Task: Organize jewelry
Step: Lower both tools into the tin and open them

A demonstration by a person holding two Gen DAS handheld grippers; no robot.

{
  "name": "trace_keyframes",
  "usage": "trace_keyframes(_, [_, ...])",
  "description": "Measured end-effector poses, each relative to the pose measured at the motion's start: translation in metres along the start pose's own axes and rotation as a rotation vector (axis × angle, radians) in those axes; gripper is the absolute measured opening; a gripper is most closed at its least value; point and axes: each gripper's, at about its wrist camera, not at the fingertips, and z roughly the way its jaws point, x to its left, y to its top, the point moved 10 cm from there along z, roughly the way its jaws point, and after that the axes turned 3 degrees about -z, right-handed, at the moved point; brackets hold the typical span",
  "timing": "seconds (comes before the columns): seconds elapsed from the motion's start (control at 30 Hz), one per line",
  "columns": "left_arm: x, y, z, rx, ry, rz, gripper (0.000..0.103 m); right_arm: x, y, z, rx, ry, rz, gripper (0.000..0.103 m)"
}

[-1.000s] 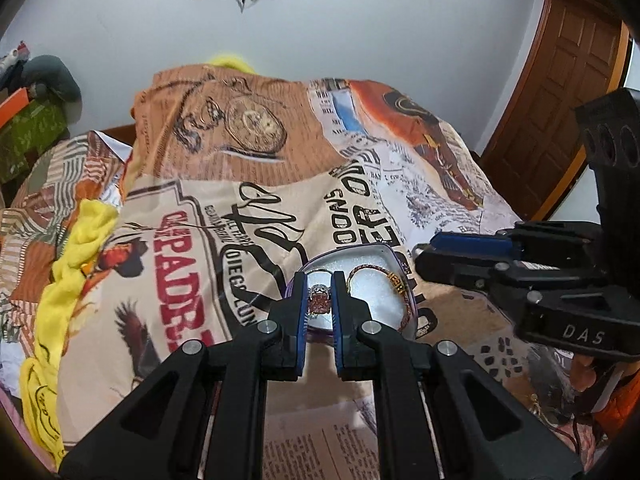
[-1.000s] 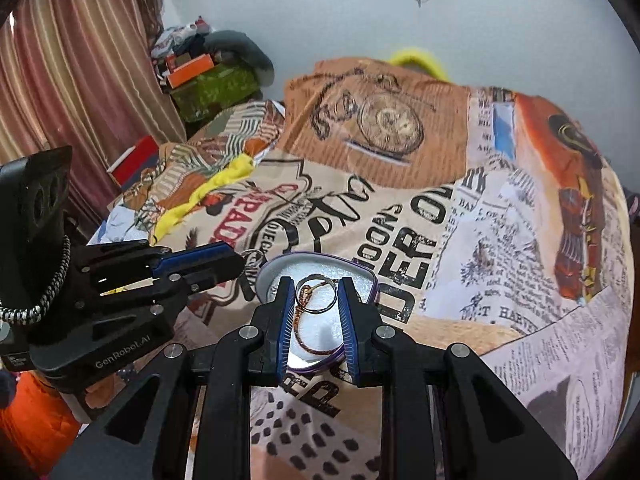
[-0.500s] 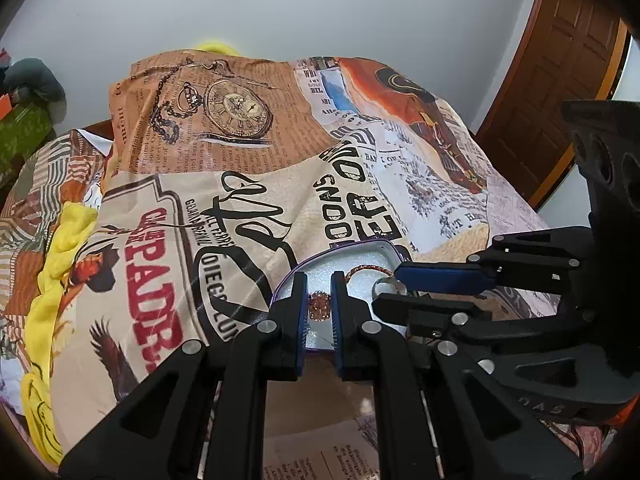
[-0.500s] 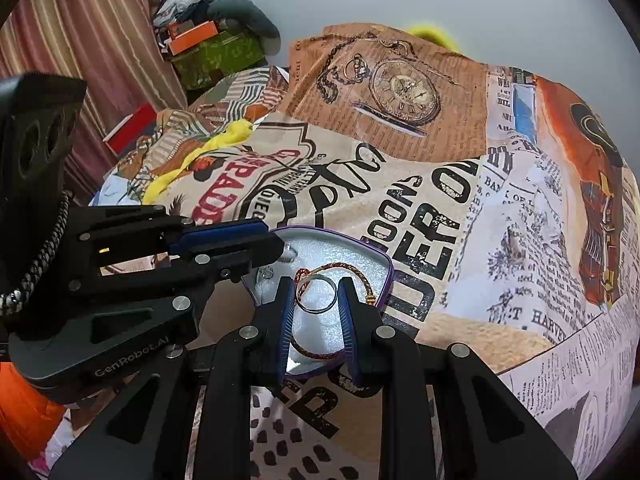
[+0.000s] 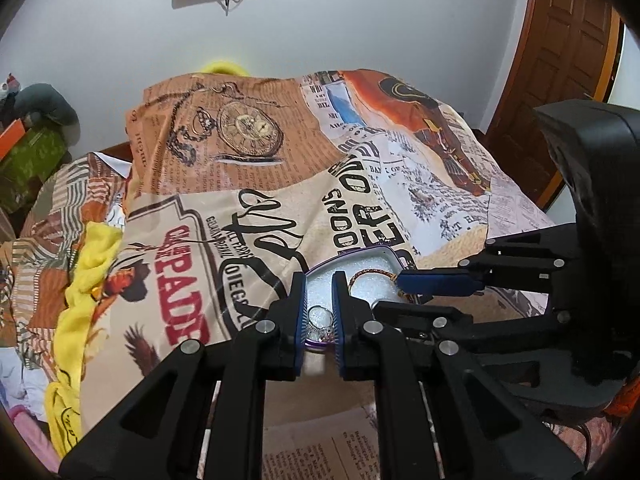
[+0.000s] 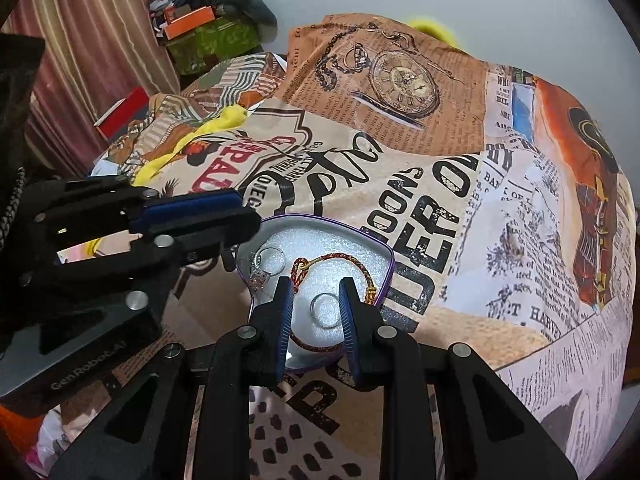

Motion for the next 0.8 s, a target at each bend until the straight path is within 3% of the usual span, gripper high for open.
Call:
trace_keyframes(0.23, [0.001, 0.003, -0.031, -0.042, 0.011, -0.003, 0.020, 0.004, 0.000, -0.027, -0.039, -0.045, -0.008, 0.032])
trace_keyframes(0.53, [-0.014, 0.007, -0.089, -0.126, 0.017, 0.028, 0.021, 0.012, 0.001, -0.091, -0.150, -0.094, -0.006, 0.033])
trace_keyframes(0.67, [-0.023, 0.001, -0.117, -0.168, 0.034, 0.061, 0.031, 0.014, -0.008, -0.119, -0.193, -0.116, 0.005, 0.034])
trace_keyframes(0.8, [-0.030, -0.008, -0.139, -0.194, 0.036, 0.063, 0.033, 0.017, -0.023, -0.139, -0.219, -0.135, 0.013, 0.035])
